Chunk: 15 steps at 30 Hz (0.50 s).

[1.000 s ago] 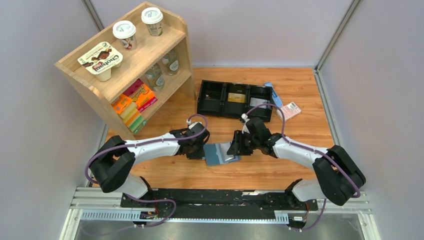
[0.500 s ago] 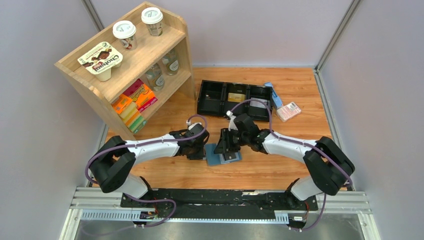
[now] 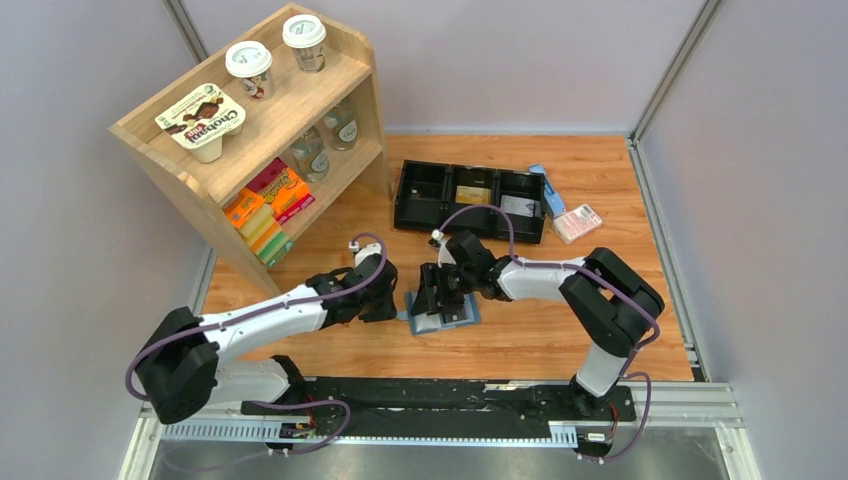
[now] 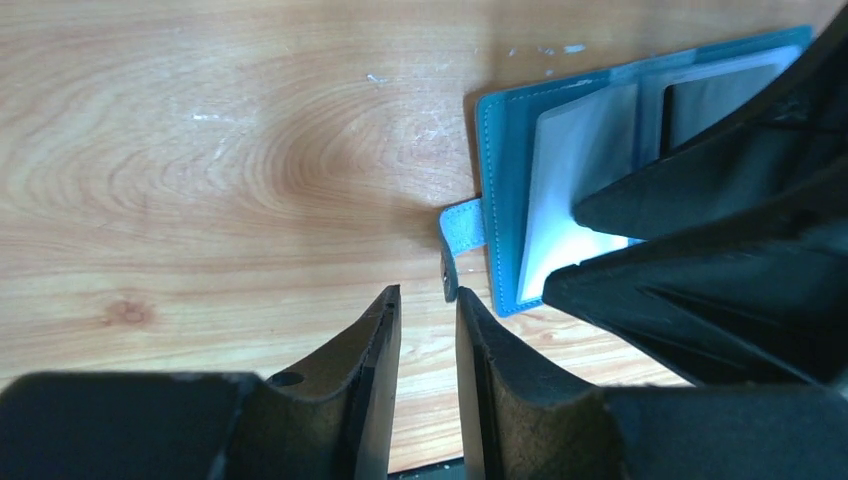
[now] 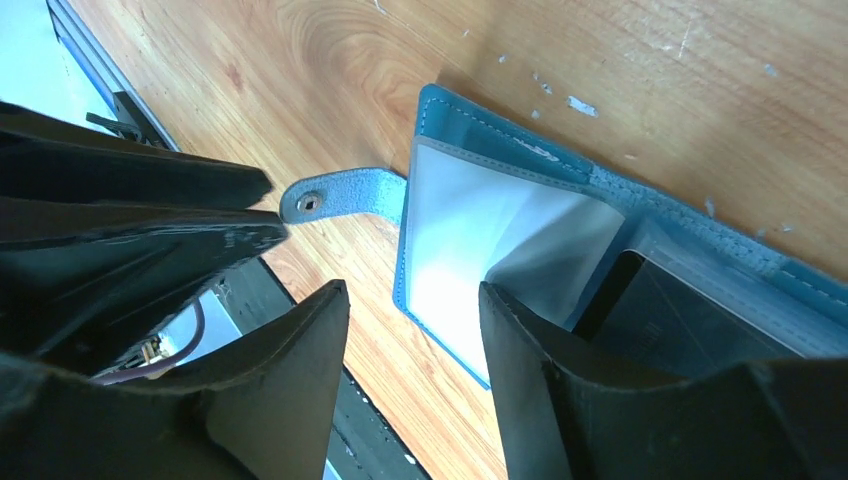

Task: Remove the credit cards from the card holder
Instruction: Open the card holder at the center of the board.

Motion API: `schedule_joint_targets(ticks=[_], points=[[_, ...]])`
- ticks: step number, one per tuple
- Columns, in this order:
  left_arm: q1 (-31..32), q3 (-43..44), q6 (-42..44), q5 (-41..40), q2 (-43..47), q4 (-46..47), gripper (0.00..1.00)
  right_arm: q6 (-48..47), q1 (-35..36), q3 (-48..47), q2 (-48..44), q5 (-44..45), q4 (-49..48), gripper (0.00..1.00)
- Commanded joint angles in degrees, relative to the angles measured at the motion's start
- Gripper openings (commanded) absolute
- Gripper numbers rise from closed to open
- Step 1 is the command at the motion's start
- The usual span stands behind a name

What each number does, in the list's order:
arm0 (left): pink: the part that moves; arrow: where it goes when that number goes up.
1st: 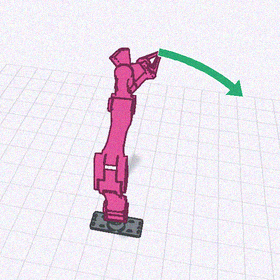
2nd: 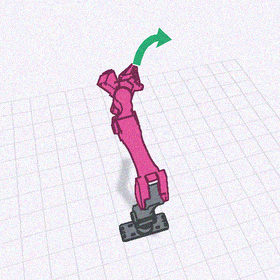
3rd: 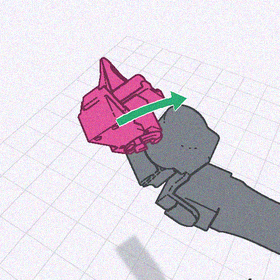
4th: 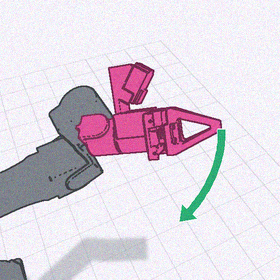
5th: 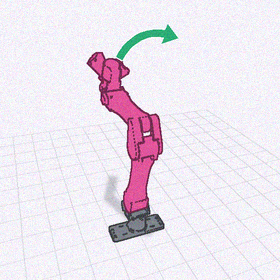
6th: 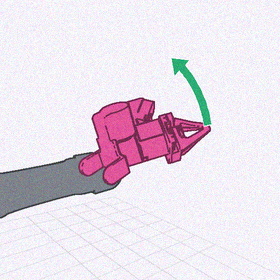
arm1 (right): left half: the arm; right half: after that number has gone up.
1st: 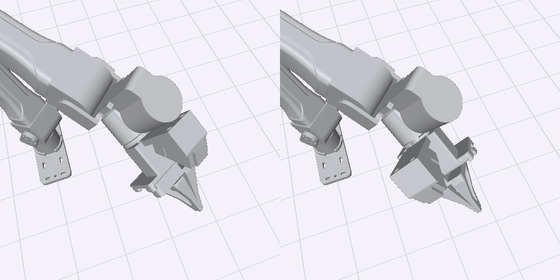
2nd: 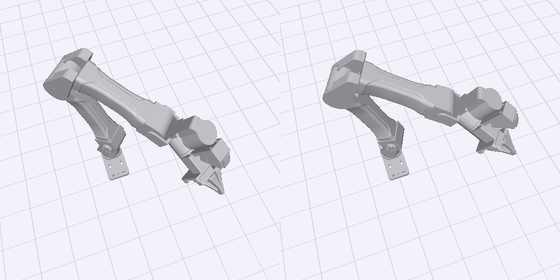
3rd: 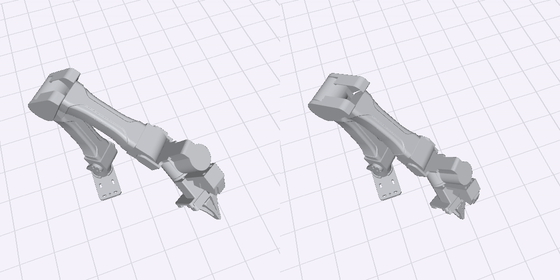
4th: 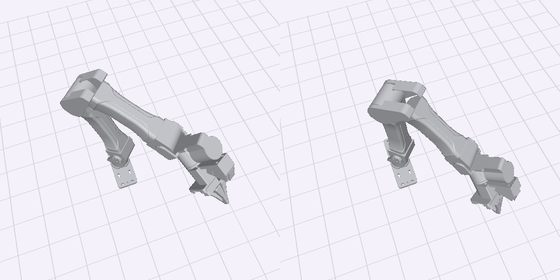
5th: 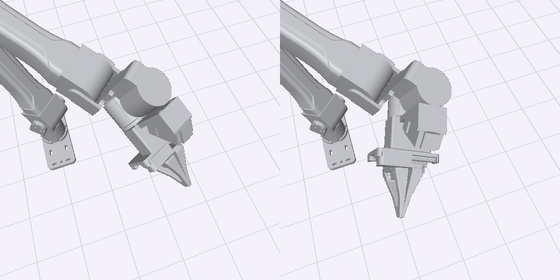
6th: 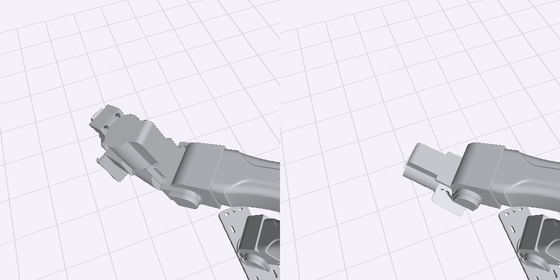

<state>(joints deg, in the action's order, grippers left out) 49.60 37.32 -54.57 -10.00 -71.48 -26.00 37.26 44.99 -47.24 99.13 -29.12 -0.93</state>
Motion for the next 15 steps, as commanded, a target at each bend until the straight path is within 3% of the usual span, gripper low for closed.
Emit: schedule_joint_targets(ticks=[1,7,15], points=[[-0.3,0.5,-0.6,-2.8,5.9,-1.6,0.35,-2.1,0.3,-1.5,0.2,2.3,2.4,0.56],[-0.3,5.1,1.8,-1.4,8.5,-0.6,0.36,-4.5,0.3,-5.2,-2.6,6.4,7.5,0.44],[-0.3,11.1,3.9,2.8,5.0,1.1,0.36,-7.2,0.3,-6.5,-6.1,11.9,11.5,0.33]])
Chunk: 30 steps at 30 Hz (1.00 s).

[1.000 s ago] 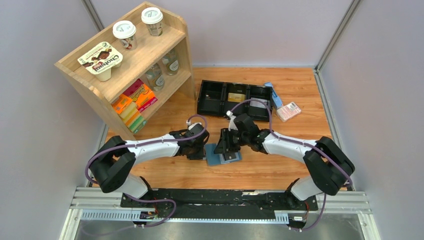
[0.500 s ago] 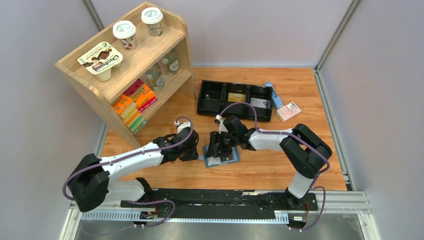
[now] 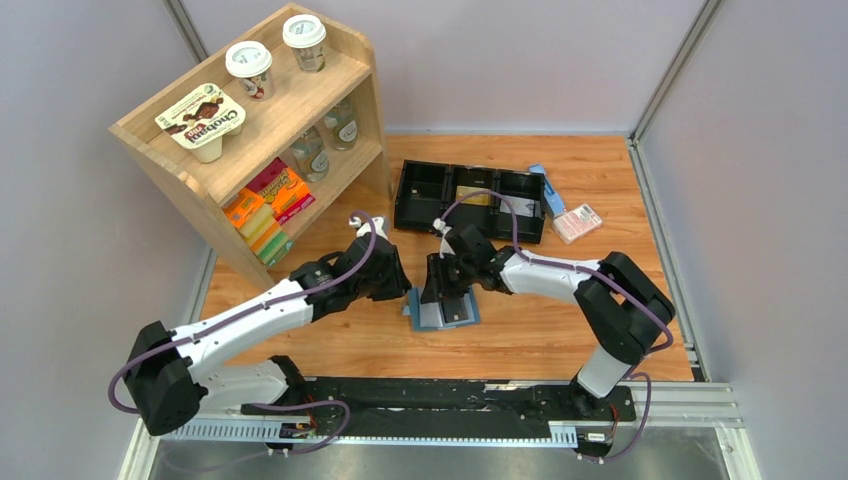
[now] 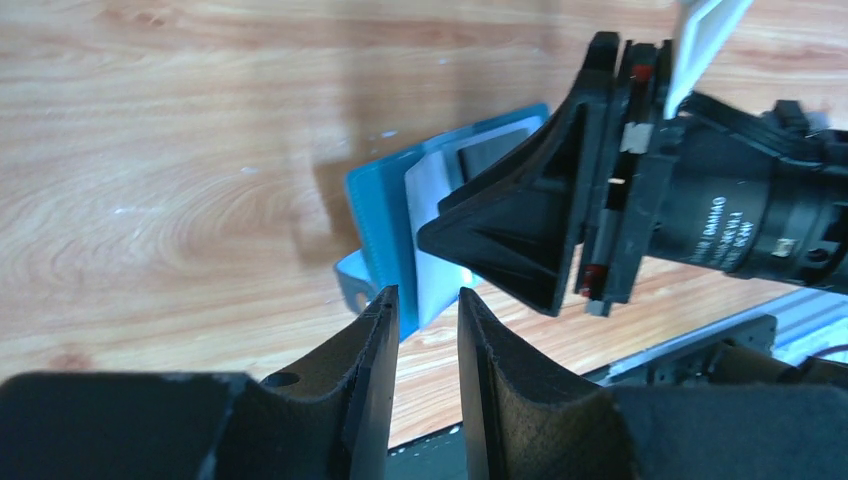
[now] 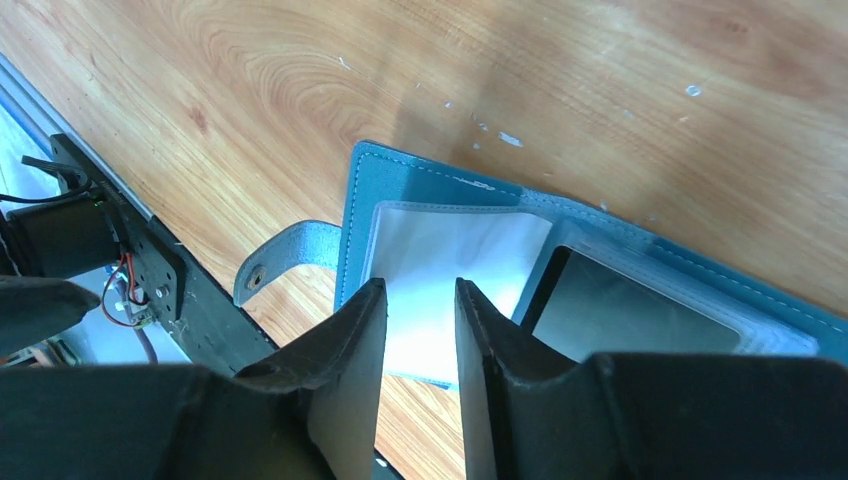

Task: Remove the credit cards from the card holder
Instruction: Open the card holder at the center of the board.

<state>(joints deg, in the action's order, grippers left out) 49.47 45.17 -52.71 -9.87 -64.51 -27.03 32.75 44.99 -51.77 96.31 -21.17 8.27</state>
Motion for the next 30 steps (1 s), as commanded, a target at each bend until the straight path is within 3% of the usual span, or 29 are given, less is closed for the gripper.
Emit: schedule_joint_targets(ticks=[1,9,14,30], points=[[-0.1,4.2,2.3,3.0,-2.3,2.2,0.36,-2.6,0.2,-1.9,-3.3,3.7,2.1,0.32],[-0.2,4.8,2.6,2.1,-3.2,2.1,0.35,-1.3,0.4,-3.7,4.2,-0.7,-2.6,0.22],[-0.2,3.3,1.6,2.7,-3.8,2.7,0.35,-2.2,0.4,-4.2,7.0,0.2,-2.1,0.22],[-0.1,5.6,0.1,8.5,-13.1,9.3,0.33,-6.4,-0.3,-4.0,-4.3,14.0,5.0,0.33]])
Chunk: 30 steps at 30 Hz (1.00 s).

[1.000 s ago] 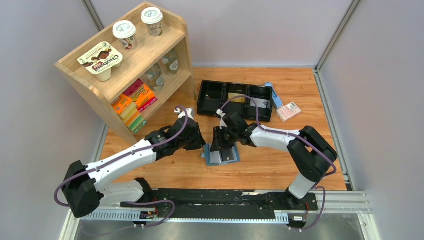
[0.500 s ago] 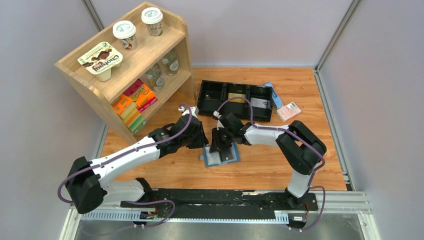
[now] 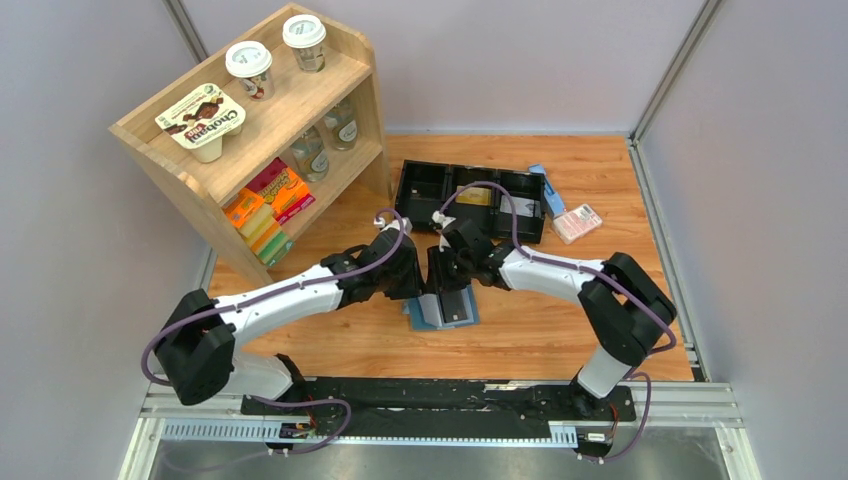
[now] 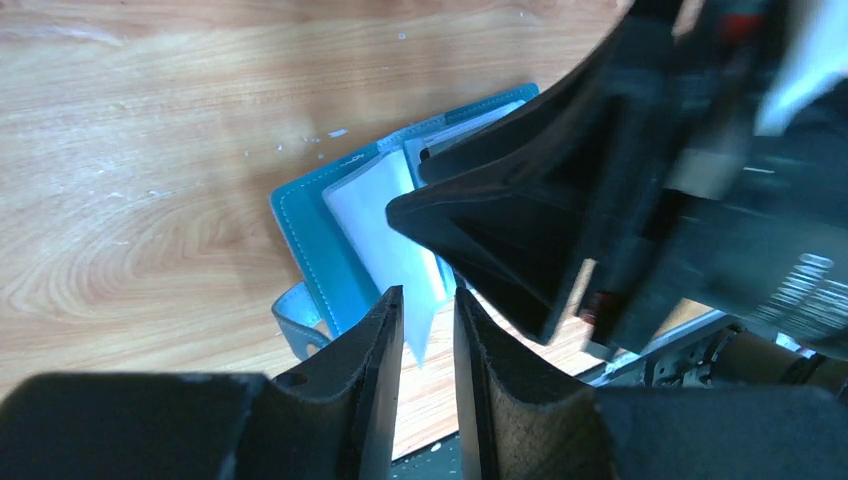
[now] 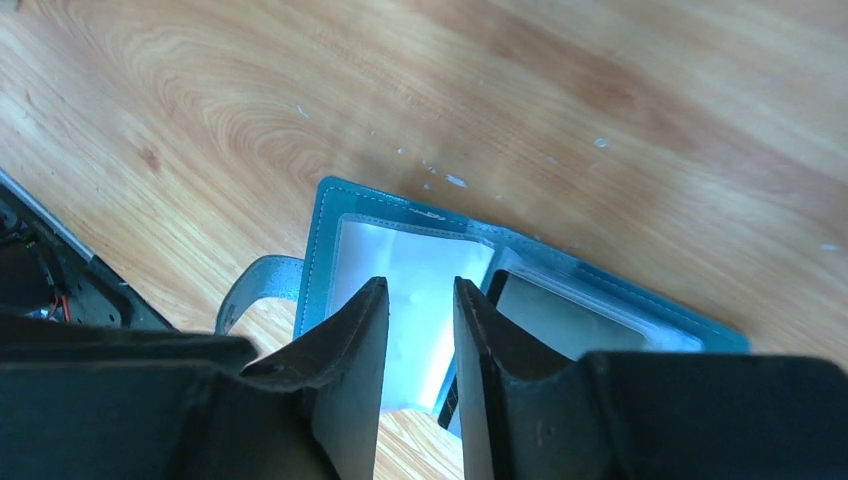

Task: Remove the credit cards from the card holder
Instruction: Open the card holder at the center of the board.

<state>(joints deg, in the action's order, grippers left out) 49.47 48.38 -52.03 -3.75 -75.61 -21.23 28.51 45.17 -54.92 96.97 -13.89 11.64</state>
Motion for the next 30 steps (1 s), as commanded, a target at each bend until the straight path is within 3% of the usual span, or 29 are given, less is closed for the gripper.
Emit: schedule_joint_targets(ticks=[1,18,30], points=[[-0.2,2.8,-0.6,2.9,-2.8,4.0,0.33,-2.3,-0.6,-0.6,-5.6,7.8,2.3,0.33],[-0.1,8.8,-0.8,9.8,-14.6,3.4,0.31,-0.7,-5.4,11.0,-13.0,6.1,1.4,0.25],[-2.4,-2.0,-3.2,10.2,-12.8,8.0,0.32,0.1,-5.4,14.8,-15.2,4.6,-0.6,0.25]])
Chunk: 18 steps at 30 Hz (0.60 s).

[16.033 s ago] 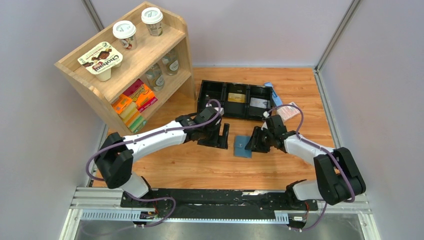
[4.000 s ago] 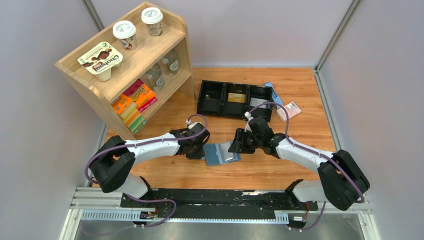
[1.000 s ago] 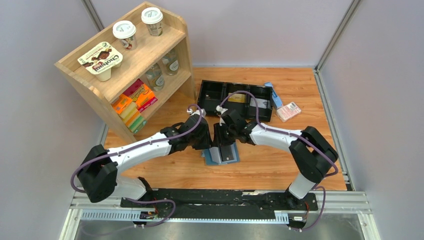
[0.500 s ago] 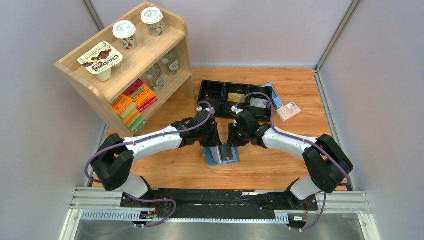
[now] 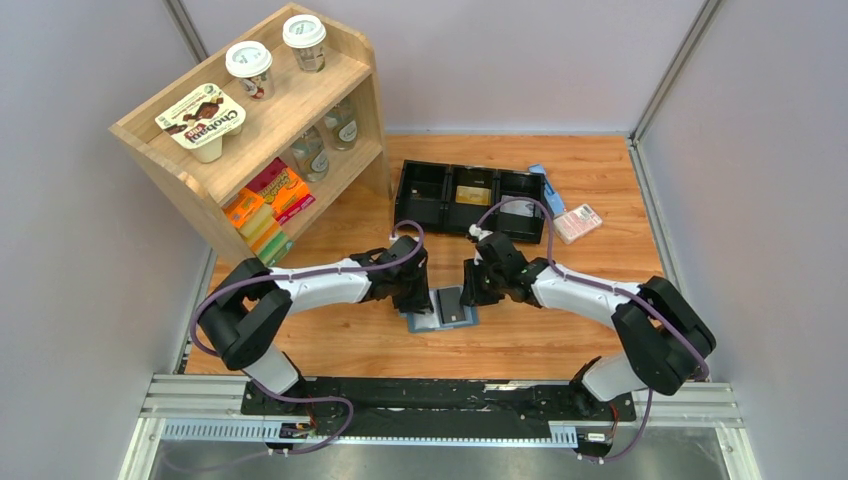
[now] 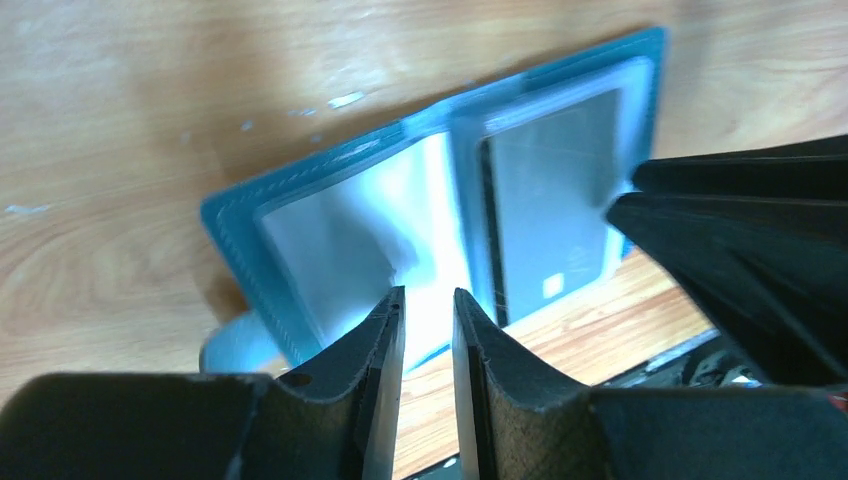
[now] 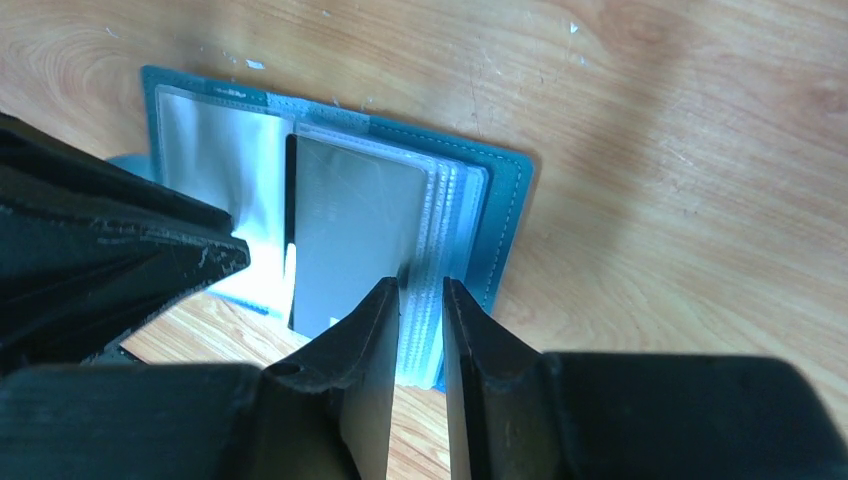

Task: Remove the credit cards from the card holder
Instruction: Open the card holder at the center of the board.

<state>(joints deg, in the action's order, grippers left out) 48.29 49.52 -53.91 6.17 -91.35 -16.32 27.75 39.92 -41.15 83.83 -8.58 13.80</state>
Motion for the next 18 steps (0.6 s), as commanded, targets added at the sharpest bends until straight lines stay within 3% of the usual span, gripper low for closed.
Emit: schedule_joint_targets(ticks=[1,18], points=[[-1.4,-3.7,-1.6,0.2,3.4,4.4,0.32,1.1,-0.2,1.2,-2.2,-0.8,-3.0,0.25],[-1.8,-7.2,-6.1,2.3,5.2,18.9,0.39,3.1,-0.2,2.5,-3.0,-2.8,-5.2,0.22]])
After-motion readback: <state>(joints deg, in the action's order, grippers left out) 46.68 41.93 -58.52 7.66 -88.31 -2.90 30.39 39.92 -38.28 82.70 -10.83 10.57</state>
